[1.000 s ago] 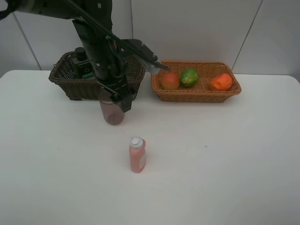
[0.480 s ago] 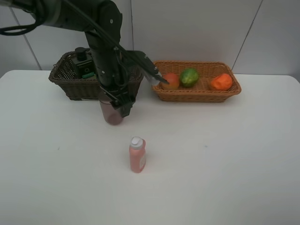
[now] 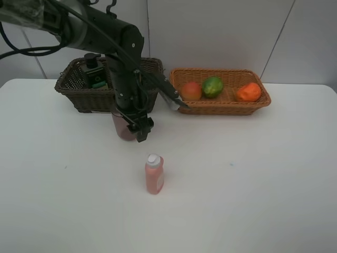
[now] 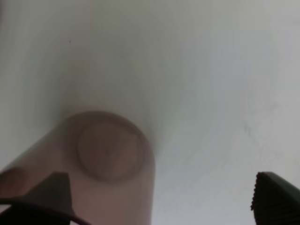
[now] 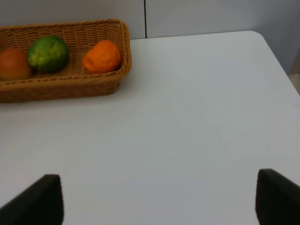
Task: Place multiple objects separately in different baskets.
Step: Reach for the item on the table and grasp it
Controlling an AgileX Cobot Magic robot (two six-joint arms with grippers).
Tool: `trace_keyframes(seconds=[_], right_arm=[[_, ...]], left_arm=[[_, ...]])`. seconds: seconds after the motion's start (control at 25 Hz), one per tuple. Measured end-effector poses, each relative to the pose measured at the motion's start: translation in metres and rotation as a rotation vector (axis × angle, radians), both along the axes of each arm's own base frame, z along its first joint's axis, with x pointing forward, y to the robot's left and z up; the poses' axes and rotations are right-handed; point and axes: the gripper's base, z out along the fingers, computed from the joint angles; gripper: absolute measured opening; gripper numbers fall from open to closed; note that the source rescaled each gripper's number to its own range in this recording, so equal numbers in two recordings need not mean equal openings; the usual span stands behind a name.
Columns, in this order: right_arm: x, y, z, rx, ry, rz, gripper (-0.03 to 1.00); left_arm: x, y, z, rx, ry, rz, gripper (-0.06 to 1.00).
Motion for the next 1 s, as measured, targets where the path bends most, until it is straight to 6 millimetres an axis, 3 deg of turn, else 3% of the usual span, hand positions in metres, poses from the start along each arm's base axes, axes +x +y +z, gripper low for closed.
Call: trace_keyframes(seconds=[0.52,0.6,0.68,0.8,0.84,1.0], right_arm=[[0.0,0.0,0.0,0.0,0.0,0.0,0.67],[0.0,0.0,0.0,0.0,0.0,0.0,0.67],[0.0,0.0,0.0,0.0,0.0,0.0,0.67],[0.0,0.0,0.0,0.0,0.0,0.0,0.67],[0.0,0.0,0.0,0.0,0.0,0.0,0.67],[0.0,0.0,0.0,0.0,0.0,0.0,0.67]], left_arm=[[0.0,0.0,-0.015,0.017,0.035,0.003,0.98],[0.0,0.0,-0.016,0.018,0.037,0.003,0.87],[0.0,0.0,-0.016,0.018,0.037,0.004,0.67],[0.0,0.0,-0.016,0.016,0.038,0.021,0.27],[0.0,0.0,-0.016,0.016,0.037,0.024,0.03],[0.0,0.0,-0.016,0.015,0.037,0.029,0.0]])
